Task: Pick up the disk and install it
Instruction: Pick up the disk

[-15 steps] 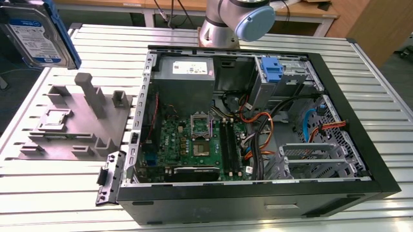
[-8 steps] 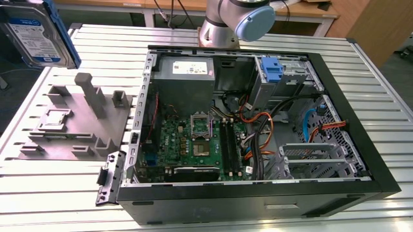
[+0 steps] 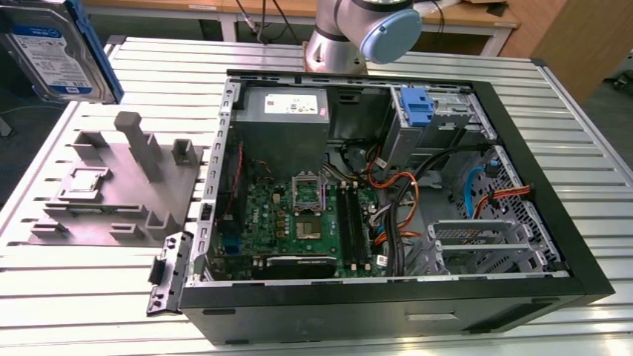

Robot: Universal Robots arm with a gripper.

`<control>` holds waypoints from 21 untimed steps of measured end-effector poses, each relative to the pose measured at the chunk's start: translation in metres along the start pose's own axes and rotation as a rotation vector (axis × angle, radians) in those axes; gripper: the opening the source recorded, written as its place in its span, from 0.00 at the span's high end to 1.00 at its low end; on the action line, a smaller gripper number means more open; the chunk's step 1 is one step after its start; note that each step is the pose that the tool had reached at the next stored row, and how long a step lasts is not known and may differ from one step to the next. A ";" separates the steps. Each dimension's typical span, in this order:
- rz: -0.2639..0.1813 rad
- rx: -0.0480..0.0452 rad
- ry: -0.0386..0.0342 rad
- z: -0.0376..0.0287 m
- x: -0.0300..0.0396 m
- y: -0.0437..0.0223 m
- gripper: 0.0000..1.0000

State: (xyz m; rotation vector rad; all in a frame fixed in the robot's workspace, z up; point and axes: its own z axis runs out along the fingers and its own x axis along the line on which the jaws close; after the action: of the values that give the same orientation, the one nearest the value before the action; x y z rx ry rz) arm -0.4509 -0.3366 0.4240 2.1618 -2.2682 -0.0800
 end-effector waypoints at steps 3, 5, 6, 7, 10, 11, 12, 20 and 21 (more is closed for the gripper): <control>0.000 0.0000 0.0000 -0.0016 -0.0001 0.0001 0.63; 0.000 0.0000 0.0000 -0.0041 -0.0001 0.0002 0.63; 0.000 0.0000 0.0000 -0.0055 -0.0002 0.0002 0.63; 0.000 0.0000 0.0000 -0.0070 -0.0002 0.0003 0.63; 0.000 0.0001 -0.0001 -0.0109 -0.0003 0.0005 0.63; 0.000 0.0001 -0.0001 -0.0120 -0.0003 0.0005 0.63; 0.000 0.0001 -0.0001 -0.0133 -0.0004 0.0006 0.63; -0.034 -0.0010 0.0014 -0.0149 -0.0004 0.0006 0.63; -0.034 -0.0011 0.0015 -0.0149 -0.0004 0.0006 0.63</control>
State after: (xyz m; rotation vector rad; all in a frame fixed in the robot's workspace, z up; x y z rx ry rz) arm -0.4509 -0.3366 0.4389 2.1996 -2.2303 -0.0798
